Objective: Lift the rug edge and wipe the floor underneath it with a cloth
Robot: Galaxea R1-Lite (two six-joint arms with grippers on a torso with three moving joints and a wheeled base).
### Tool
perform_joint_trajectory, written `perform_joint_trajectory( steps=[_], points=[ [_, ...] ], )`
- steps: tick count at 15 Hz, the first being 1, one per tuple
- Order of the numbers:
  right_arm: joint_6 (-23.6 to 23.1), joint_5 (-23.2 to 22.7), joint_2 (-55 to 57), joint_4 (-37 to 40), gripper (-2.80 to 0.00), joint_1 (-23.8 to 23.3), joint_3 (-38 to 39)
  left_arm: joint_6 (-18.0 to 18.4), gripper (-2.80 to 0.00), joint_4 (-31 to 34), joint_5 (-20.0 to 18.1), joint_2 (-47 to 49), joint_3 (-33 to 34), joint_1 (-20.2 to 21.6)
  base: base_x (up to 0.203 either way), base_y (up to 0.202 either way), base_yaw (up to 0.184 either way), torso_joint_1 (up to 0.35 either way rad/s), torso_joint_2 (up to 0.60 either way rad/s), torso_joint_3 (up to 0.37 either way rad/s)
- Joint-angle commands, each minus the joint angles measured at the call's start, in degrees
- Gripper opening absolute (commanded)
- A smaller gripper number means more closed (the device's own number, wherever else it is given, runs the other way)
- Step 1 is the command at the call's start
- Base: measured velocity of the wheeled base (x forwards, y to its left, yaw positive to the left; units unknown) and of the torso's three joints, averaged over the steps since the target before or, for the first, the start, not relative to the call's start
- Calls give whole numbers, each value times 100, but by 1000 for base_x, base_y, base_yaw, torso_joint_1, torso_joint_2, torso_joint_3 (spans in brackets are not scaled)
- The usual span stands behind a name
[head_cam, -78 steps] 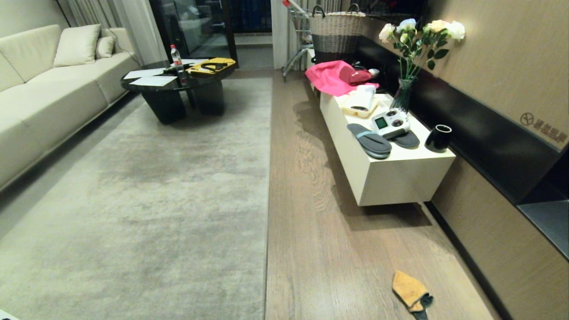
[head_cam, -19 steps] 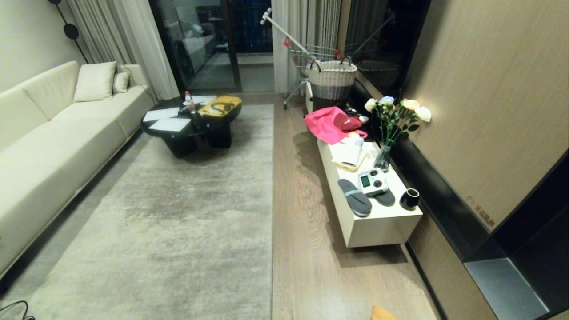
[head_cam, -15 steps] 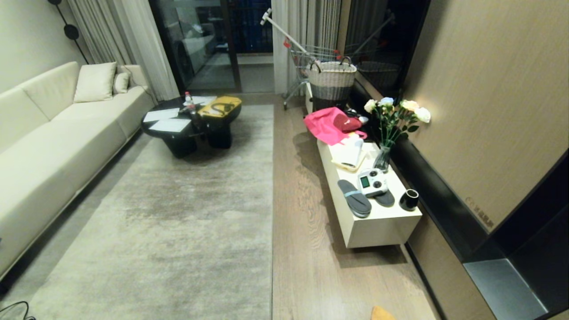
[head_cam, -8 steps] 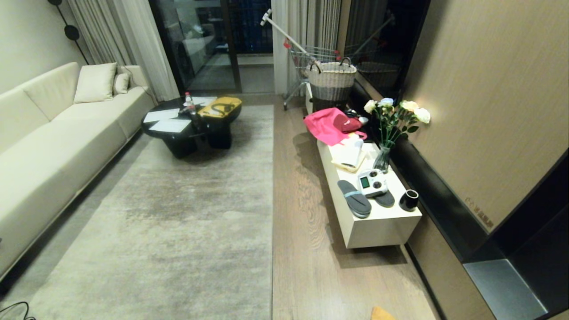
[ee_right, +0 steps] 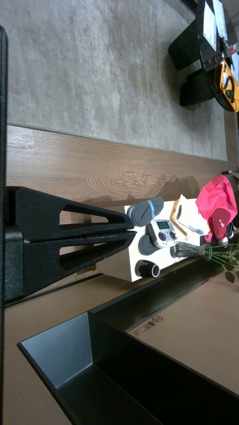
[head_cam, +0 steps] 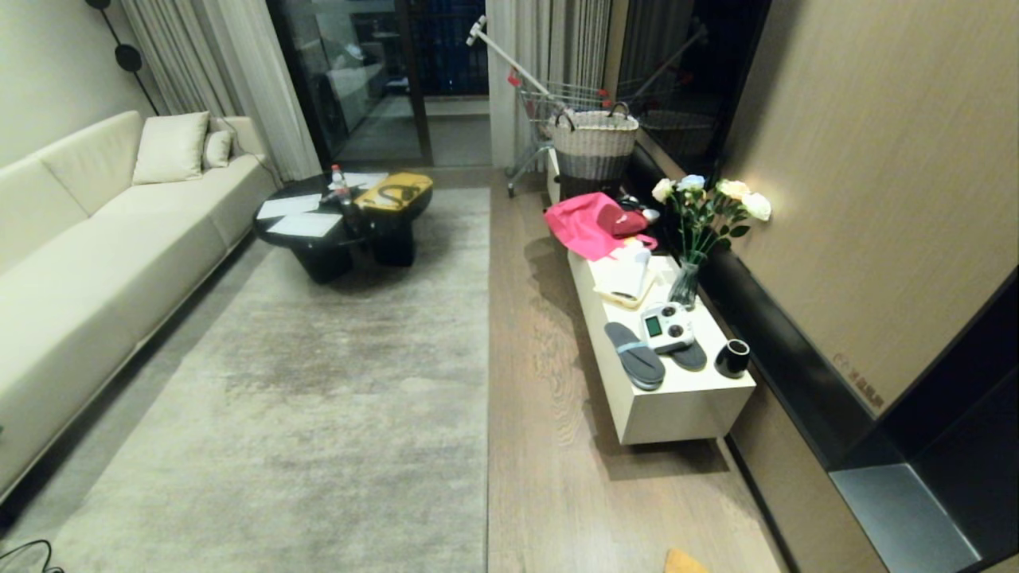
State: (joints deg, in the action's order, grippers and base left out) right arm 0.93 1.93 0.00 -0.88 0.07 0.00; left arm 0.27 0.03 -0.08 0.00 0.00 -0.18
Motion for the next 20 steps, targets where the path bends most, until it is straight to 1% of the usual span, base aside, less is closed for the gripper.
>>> perform_joint_trajectory(
  steps=[1, 20],
  points=[
    [4, 1, 9, -7, -280, 1, 0, 0, -280, -3, -1, 2, 0, 1, 0, 0, 0, 0, 0, 0],
    [-31, -17, 9, 0, -280, 1, 0, 0, -280, -2, -1, 0, 0, 1, 0, 0, 0, 0, 0, 0]
  ],
)
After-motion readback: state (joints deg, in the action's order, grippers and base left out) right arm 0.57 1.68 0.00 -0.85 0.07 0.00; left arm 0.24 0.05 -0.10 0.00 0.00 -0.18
